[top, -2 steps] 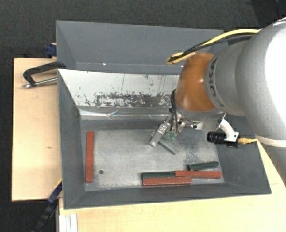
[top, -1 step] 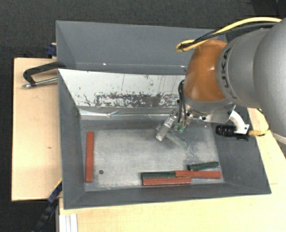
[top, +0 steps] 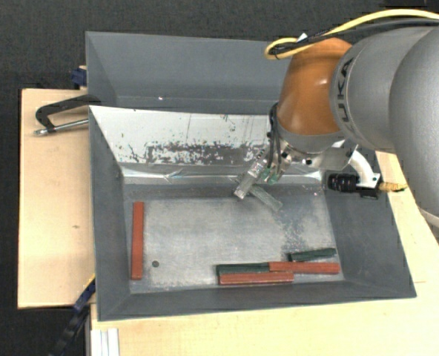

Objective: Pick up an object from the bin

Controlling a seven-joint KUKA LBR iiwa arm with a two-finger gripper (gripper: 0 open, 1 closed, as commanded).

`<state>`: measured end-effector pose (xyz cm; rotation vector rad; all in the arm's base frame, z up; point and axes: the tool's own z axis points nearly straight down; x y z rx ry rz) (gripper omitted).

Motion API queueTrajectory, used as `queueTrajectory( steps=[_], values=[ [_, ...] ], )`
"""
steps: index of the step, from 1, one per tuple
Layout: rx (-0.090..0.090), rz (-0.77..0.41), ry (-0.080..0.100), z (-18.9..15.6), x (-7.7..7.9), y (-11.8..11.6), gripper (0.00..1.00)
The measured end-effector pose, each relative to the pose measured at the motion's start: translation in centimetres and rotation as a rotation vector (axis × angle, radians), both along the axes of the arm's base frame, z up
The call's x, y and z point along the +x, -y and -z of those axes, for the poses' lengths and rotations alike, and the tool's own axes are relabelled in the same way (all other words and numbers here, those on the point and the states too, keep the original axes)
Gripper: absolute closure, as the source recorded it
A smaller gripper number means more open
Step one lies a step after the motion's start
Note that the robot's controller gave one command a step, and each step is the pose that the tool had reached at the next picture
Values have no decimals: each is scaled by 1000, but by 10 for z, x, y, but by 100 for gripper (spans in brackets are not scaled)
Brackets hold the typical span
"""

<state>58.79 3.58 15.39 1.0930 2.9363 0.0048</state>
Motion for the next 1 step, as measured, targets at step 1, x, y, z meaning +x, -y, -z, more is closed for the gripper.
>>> queueTrajectory(
  steps=[1],
  values=[
    [1, 6, -12, -54, -19, 20, 100]
  ],
)
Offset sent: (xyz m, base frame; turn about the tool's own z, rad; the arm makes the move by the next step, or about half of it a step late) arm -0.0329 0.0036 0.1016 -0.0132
